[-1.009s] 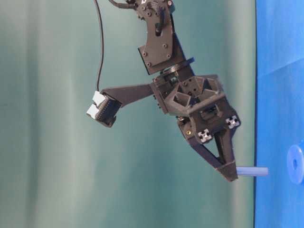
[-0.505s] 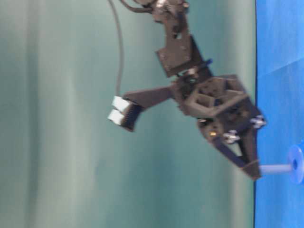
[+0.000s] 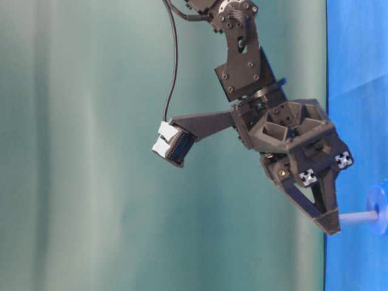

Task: Insert the shaft placed at a random location into the center hole of the small gear at another random location.
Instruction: 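Align the held shaft above the gear's center hole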

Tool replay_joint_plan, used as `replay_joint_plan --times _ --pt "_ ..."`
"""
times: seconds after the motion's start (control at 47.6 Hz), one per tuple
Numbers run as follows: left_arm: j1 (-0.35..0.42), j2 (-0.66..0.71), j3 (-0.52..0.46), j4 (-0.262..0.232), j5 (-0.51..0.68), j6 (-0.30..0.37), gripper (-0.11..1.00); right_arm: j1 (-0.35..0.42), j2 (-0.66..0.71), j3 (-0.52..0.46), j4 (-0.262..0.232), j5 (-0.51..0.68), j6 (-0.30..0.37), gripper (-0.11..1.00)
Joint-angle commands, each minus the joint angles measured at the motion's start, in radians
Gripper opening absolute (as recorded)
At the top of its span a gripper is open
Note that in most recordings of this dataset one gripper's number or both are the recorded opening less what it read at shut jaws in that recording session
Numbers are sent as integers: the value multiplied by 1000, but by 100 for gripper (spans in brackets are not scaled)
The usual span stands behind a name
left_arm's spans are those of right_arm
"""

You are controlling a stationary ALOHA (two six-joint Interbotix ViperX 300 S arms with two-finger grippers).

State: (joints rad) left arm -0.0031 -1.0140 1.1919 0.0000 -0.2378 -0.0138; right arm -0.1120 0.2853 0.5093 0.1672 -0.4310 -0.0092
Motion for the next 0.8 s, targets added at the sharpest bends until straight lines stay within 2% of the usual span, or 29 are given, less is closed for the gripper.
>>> replay_joint_plan --times 0.0,0.357,0.778 --pt "2 3 -9 2 -5 -2 0 -2 -44 -5 2 0 -2 3" --pt "2 5 -9 2 -2 -2 0 -3 -120 15 -2 0 -23 3" --pt "2 3 -9 2 -2 -2 0 6 -69 17 3 -48 -15 3"
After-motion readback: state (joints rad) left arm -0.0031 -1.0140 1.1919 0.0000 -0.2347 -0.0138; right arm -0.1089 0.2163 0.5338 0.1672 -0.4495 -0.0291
